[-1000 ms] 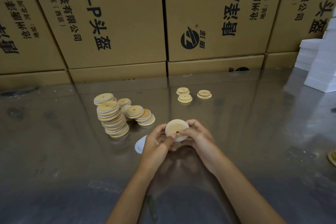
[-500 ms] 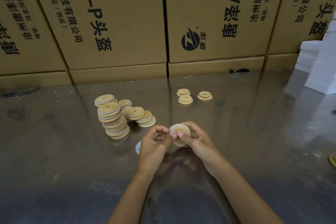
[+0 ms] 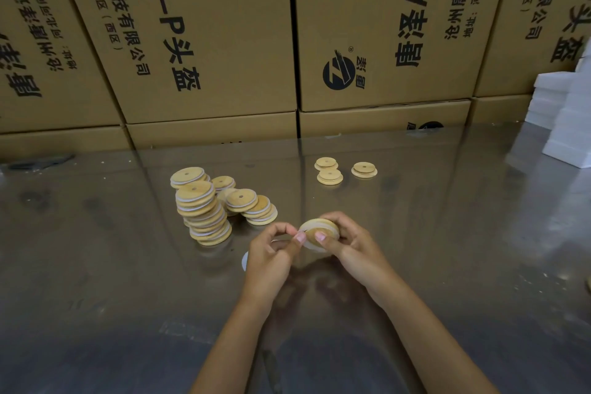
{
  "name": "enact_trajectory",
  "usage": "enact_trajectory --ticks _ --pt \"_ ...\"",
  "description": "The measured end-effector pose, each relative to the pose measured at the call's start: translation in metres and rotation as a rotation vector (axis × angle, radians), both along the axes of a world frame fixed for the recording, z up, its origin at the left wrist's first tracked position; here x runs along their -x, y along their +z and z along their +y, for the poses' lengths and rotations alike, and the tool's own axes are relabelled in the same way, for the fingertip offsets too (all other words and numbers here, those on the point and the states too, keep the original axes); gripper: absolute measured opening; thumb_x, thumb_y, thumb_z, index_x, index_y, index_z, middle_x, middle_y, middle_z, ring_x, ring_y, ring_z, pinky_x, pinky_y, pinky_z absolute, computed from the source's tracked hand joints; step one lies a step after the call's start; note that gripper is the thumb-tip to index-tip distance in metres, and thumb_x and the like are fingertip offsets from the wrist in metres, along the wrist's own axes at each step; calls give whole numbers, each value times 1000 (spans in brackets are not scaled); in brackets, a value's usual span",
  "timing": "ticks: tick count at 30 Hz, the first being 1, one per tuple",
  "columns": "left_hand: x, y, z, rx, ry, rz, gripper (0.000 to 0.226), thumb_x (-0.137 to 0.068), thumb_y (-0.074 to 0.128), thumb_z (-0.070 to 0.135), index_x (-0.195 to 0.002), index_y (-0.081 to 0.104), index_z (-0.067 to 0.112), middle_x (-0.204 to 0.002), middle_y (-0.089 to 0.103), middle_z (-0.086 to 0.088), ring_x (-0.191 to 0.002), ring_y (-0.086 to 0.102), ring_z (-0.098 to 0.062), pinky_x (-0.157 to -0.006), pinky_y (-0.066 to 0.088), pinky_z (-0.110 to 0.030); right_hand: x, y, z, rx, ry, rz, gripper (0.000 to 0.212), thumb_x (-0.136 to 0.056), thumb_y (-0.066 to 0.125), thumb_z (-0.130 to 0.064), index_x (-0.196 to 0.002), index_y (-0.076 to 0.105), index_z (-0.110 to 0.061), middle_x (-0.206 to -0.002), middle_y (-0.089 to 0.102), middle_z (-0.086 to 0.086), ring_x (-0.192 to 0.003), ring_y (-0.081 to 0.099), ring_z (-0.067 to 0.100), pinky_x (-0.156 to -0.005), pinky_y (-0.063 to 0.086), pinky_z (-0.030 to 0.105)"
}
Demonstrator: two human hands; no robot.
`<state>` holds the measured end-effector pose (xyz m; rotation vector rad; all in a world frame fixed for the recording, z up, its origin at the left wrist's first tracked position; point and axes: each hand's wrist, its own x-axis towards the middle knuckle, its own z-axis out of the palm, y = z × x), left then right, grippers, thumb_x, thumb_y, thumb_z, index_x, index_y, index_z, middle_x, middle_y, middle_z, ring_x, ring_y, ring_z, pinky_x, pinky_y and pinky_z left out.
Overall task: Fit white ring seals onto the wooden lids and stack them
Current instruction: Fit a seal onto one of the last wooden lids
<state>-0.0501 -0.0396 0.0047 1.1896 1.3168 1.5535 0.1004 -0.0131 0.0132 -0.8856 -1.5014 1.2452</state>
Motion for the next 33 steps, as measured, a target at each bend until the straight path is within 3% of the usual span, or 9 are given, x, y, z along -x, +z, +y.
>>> enact_trajectory --ticks 4,11,17,25,29,33 --pt "0 4 -1 10 7 -20 8 -88 69 10 -84 62 8 -70 66 0 -55 52 -9 -60 46 -24 -2 2 1 13 18 21 11 -94 63 -3 -105 64 -6 -94 69 1 -86 61 7 -77 48 15" --pt "-1 7 -1 20 -72 -30 7 -87 68 7 -88 63 2 -72 66 -1 -63 57 -11 -60 50 -19 -5 3 -2 200 3 197 17 -96 61 -10 -111 65 -5 -100 71 8 -95 62 22 -89 43 35" --pt "0 7 -3 47 -156 9 7 -87 69 9 -84 63 6 -73 68 -5 -71 60 -16 -70 53 -30 -7 3 -2 284 14 287 23 -97 58 -9 -119 61 -1 -102 69 12 -95 63 24 -81 50 28" --pt "-15 3 -7 11 -115 -50 11 -90 64 4 -93 57 -4 -73 62 -4 -65 59 -17 -58 53 -29 -2 0 -2 336 -45 352 17 -95 60 -8 -110 65 -5 -99 69 12 -91 62 22 -80 48 31" --pt "-23 -1 -6 30 -90 68 9 -88 66 2 -90 57 0 -72 61 -6 -63 56 -18 -55 52 -27 -4 2 2 422 -49 480 18 -92 62 -8 -110 63 -6 -98 70 12 -92 65 23 -82 50 31" --pt "-24 -3 -2 36 -22 102 12 -88 68 8 -85 56 7 -71 61 -6 -61 56 -20 -50 51 -23 -3 3 1 427 -79 456 13 -87 66 -1 -95 59 -8 -92 68 15 -84 64 24 -78 50 31"
